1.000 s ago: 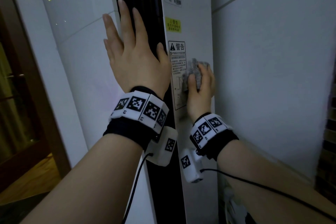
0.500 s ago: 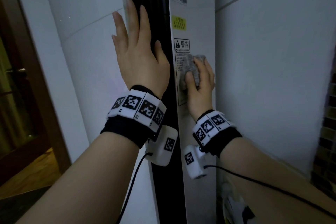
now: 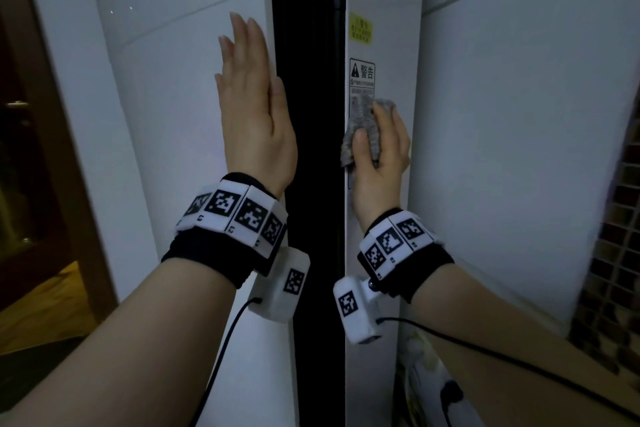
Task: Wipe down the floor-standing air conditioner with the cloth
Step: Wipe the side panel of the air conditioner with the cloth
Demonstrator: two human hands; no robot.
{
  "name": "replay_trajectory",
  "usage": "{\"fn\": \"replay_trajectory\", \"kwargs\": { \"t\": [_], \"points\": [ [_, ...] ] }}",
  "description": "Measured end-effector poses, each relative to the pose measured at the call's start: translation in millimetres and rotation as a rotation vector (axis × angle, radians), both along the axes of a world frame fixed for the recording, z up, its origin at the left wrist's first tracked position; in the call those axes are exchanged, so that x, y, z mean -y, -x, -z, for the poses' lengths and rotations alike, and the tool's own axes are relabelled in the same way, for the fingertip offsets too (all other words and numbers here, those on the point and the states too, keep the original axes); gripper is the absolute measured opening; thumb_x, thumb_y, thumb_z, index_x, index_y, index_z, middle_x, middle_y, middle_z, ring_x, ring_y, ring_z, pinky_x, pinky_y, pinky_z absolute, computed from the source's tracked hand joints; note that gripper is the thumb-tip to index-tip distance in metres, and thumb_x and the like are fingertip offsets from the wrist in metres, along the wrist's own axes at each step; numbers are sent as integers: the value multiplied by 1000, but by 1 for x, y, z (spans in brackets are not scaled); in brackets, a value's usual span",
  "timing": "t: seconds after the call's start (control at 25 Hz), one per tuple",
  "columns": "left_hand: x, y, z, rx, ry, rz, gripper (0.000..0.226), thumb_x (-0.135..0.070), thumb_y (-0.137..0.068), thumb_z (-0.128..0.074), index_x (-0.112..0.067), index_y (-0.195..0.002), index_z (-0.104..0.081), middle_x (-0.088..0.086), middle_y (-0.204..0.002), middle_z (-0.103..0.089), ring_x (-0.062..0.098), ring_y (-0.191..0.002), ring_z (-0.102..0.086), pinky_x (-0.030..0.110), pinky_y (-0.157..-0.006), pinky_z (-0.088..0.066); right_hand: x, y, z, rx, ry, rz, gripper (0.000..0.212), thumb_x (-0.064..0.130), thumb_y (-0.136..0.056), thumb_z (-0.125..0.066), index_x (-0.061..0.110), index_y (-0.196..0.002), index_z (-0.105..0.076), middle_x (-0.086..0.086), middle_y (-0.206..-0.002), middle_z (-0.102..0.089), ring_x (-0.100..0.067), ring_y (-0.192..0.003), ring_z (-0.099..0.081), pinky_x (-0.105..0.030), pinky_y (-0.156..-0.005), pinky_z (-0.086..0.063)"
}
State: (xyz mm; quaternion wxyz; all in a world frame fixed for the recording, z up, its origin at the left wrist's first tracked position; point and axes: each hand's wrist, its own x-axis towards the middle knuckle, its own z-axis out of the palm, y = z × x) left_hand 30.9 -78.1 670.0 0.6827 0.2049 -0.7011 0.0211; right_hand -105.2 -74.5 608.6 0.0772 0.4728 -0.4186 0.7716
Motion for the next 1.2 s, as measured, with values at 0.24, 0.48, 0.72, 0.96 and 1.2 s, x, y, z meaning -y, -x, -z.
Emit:
{"fn": "replay_trajectory", "kwargs": {
  "t": [0.24,0.48,0.72,0.96,1.2],
  "points": [
    [7,-2,1,12,26,42,51,-9,-101,-24,-2,-149,-11,17,-158,-5,29,-146,2,29,-116,7,-5,-8,-1,27,-19,-11,34,23,-96,-50,40,-123,-39,-4,-149,-27,-11,-135,-23,-36,-118,-17],
    [8,-11,7,64,18,100,52,-12,-101,-25,-3,-150,-10,16,-158,-2,30,-146,4,33,-115,9,-13,-20,0,-19,29,8,35,17,-95,-50,32,-126,-41,-9,-148,-28,-18,-137,-26,-32,-116,-20],
    [11,-22,33,61,-73,95,50,-17,-102,-25,-12,-151,-13,9,-160,-4,25,-147,4,37,-115,9,-17,-34,11,-139,46,92,37,24,-91,-50,27,-127,-45,-12,-147,-28,-22,-137,-25,-38,-117,-21],
    [16,-24,38,76,-80,102,51,-21,-101,-24,-13,-151,-13,9,-159,-3,28,-147,4,38,-113,9,-18,-55,17,-173,39,157,38,24,-90,-52,27,-127,-45,-6,-147,-26,-26,-137,-26,-40,-116,-21],
    [16,-27,38,98,-89,109,52,-22,-101,-24,-14,-151,-12,9,-160,-2,26,-147,5,40,-114,10,-19,-48,-3,-34,17,83,35,21,-93,-51,34,-124,-42,-9,-150,-26,-21,-138,-24,-32,-115,-21]
  ]
}}
